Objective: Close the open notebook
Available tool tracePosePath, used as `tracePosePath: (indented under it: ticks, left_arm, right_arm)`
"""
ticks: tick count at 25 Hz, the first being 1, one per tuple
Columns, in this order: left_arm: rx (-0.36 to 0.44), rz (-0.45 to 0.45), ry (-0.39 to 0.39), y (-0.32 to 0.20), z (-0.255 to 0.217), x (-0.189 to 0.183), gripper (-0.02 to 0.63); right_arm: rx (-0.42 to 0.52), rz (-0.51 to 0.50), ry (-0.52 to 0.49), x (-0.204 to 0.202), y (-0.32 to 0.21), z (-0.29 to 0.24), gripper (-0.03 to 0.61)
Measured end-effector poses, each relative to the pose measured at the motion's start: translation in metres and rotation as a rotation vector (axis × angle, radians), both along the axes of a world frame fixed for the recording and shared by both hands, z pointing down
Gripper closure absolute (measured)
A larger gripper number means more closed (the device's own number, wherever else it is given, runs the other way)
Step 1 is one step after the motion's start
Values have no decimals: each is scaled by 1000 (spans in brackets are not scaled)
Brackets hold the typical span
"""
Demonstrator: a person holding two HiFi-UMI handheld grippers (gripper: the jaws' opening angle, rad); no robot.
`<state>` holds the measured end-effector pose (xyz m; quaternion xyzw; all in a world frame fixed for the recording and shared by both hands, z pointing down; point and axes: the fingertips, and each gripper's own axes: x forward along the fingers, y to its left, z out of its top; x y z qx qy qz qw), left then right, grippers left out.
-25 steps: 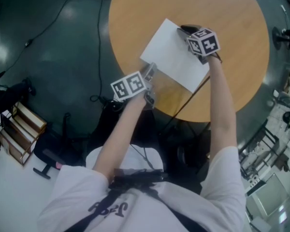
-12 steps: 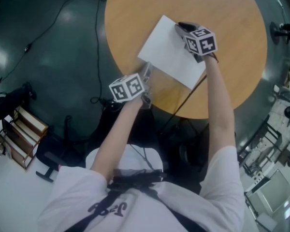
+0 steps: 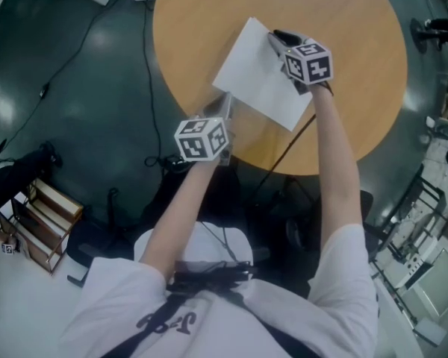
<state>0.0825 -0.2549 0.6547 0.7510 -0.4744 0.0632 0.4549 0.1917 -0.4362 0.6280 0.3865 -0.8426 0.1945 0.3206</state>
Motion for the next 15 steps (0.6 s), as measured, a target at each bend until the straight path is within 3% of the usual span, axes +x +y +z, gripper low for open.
tracePosePath:
  ticks: [7, 15]
  left_arm:
    - [133, 136, -187, -1, -20, 14, 595]
    - [267, 283, -343, 10, -40, 33, 597]
  right_arm:
    - [34, 84, -30, 19, 10, -11, 488]
    - [78, 224, -159, 55, 43, -45, 488]
